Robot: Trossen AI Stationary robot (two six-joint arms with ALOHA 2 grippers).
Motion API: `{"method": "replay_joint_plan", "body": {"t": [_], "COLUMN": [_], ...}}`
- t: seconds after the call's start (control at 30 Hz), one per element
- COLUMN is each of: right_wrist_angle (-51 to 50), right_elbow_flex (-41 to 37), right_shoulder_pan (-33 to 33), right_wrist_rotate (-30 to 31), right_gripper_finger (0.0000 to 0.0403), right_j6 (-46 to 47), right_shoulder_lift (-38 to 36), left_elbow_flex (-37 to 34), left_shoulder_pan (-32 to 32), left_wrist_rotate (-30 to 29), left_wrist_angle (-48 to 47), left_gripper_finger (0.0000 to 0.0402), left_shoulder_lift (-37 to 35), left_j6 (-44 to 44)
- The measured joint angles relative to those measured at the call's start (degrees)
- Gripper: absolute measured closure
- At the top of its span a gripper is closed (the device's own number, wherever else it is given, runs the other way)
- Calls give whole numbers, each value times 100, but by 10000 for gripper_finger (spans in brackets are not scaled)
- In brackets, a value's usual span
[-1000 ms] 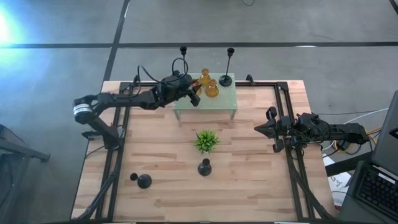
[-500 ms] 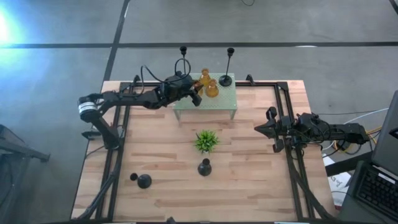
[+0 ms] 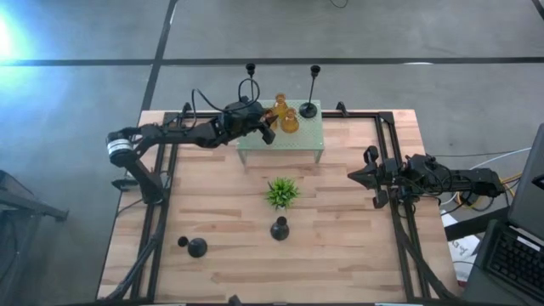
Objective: Pick & Place candle stick holders
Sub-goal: Put the orange candle holder on the shelf
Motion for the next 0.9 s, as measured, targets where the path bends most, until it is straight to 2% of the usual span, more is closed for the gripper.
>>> {"method": "replay_joint_plan", "body": {"t": [0.23,0.9], "right_wrist_angle": [0,2], "right_elbow_flex": [0,0], "right_shoulder_pan": [0,-2], "right_wrist_rotate": [0,0], "right_gripper_finger": [394,394], "right_j6": [12,4], "right_shoulder_lift": [0,-2], "left_elbow_flex": [-47,-47], "left_shoulder_pan": [120,171], "left_wrist_rotate": [321,473], "left_wrist_angle": [3,133], "left_gripper_finger": [272,272], "left_shoulder_lift": [5,150], "left_j6": [-6,-84]}}
